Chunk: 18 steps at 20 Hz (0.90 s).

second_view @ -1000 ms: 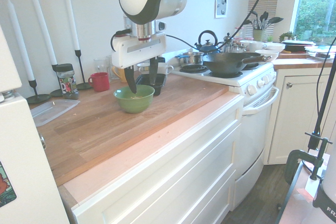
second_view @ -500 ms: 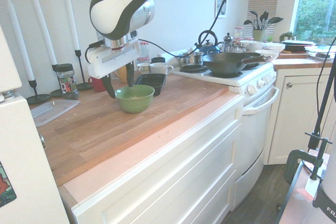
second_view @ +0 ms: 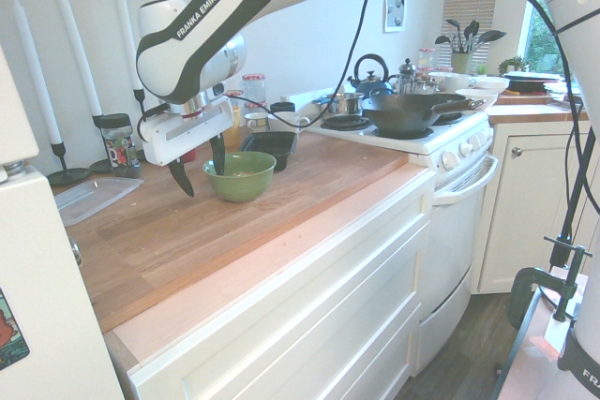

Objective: Pour the cereal into the box

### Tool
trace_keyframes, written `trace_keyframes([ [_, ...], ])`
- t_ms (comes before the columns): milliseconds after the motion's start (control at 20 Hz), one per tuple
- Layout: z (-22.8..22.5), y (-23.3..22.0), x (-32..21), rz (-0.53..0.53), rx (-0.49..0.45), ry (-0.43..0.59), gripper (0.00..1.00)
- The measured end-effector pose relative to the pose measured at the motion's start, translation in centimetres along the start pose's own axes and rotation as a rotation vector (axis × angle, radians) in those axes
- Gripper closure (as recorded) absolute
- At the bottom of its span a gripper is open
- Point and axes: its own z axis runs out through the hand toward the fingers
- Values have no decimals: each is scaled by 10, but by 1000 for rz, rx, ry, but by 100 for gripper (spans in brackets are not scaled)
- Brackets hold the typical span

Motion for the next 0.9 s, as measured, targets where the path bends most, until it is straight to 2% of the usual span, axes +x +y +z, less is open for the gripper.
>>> trace_keyframes([
  [350,7,0,-6,11,-1,-90,100],
  [900,14,6,-2,17,-5,-112,100],
])
